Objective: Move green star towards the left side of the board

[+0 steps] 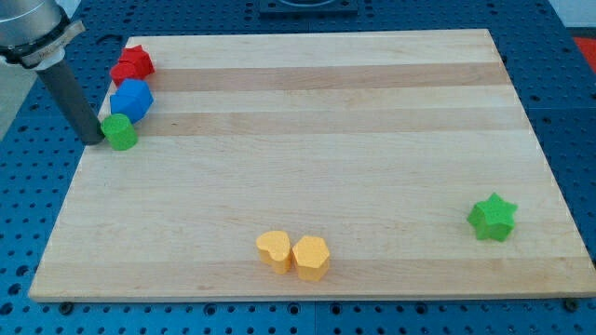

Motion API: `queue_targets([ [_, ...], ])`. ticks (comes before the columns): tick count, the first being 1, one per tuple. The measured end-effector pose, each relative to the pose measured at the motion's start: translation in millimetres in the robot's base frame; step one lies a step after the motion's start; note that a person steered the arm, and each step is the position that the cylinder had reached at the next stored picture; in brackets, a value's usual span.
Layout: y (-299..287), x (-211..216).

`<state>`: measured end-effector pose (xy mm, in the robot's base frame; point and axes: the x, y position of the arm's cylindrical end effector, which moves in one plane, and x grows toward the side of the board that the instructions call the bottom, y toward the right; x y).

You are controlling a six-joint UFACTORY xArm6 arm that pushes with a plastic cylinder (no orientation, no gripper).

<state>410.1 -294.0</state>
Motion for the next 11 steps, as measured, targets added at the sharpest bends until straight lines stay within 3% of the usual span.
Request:
queue_targets([
  [2,-4.9,18.2],
  [3,62.3,39.4],
  [4,146.6,35.7],
  [6,373.2,22.8],
  [8,588.1,71.5],
  [9,629.9,111.4],
  [11,612.0,149.6],
])
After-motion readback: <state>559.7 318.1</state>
